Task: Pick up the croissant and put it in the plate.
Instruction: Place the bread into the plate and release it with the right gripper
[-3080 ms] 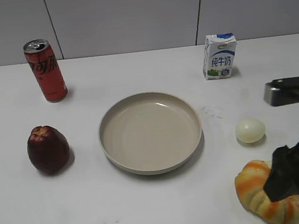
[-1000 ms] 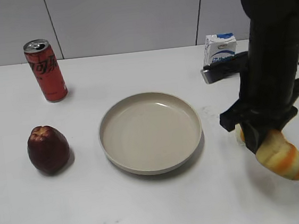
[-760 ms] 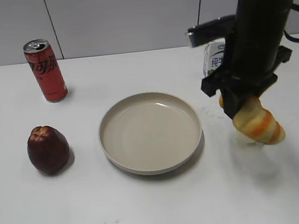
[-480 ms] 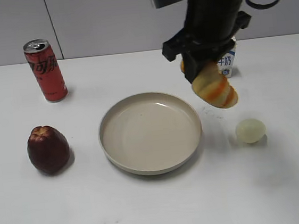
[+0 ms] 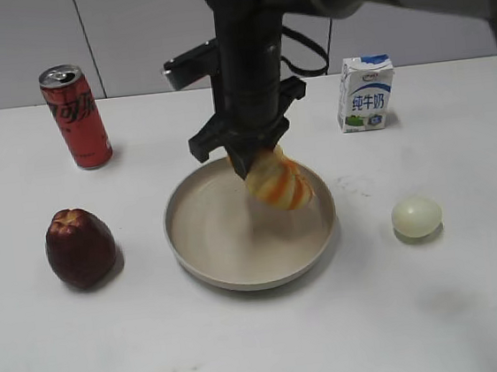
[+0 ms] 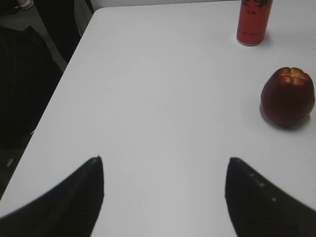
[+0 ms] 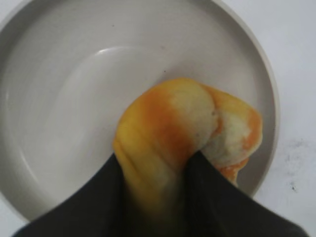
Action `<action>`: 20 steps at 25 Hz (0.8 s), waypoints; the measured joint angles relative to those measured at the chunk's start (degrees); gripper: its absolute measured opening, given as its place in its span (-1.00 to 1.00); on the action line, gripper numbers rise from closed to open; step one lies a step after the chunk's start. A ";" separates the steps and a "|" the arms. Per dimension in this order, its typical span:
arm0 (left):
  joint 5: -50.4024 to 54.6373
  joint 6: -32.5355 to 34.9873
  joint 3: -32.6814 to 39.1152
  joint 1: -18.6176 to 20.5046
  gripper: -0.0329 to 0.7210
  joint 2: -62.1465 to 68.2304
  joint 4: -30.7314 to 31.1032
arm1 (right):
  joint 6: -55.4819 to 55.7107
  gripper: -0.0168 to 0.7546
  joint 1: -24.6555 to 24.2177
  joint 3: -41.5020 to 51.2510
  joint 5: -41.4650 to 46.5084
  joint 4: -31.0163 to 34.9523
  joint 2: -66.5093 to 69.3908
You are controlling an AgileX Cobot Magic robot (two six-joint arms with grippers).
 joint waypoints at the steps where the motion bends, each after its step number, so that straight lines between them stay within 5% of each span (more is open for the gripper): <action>1: 0.00 0.00 0.00 0.00 0.64 0.00 0.00 | 0.00 -0.41 0.06 -0.72 0.00 -0.12 1.25; 9: 0.00 0.00 0.00 0.00 0.64 0.00 0.00 | -0.31 -0.38 0.06 -1.77 0.05 1.73 4.75; 15: 0.00 0.00 0.00 0.00 0.64 0.00 0.00 | -3.94 0.59 0.06 -2.00 0.10 7.45 4.75; 20: 0.00 0.00 0.00 0.00 0.64 0.00 0.00 | -4.51 0.73 0.06 -3.98 0.16 8.66 4.75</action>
